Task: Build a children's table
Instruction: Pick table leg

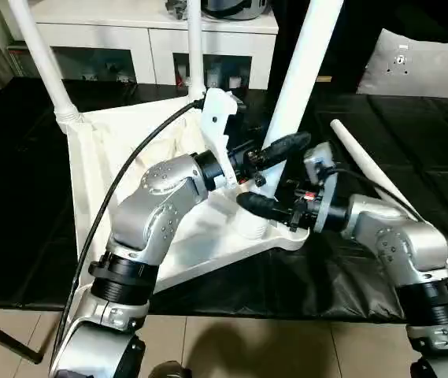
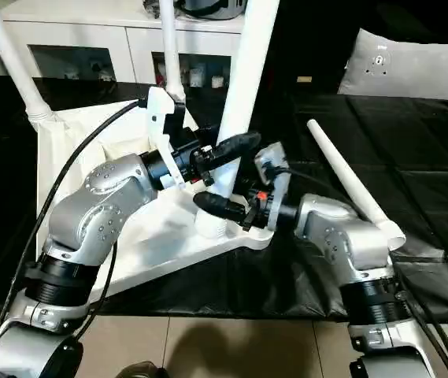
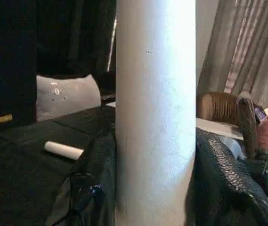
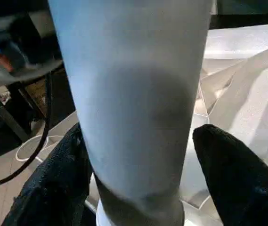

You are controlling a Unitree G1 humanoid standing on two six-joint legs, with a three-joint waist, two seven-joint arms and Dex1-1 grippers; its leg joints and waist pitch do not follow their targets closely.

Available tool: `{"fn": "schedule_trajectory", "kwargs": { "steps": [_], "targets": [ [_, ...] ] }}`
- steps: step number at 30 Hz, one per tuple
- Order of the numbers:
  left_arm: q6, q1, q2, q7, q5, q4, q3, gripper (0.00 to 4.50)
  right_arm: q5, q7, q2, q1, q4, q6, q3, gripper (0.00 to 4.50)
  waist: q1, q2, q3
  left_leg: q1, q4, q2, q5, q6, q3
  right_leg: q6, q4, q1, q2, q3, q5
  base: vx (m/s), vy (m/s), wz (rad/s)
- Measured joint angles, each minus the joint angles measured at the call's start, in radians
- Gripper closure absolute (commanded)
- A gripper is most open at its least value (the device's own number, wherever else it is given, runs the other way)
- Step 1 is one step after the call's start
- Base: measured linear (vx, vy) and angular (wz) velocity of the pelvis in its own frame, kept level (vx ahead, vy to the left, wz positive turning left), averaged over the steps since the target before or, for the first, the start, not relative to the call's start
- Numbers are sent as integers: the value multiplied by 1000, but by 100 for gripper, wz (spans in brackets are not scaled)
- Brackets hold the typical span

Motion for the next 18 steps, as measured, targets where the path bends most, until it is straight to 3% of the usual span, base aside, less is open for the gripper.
{"fn": "schedule_trajectory", "kwargs": {
  "steps": [10,18],
  "targets": [
    [0,0,0,0,0,-3,-2,268,1,8,8,0,2,5,8,222,0,0,0,0,0,0,0,0,0,0,0,0,0,0,0,0,0,0],
    [1,0,-1,3,2,-1,-2,268,-12,9,11,0,0,-8,16,251,-1,0,0,0,0,0,0,0,0,0,0,0,0,0,0,0,0,0]
  ]
}}
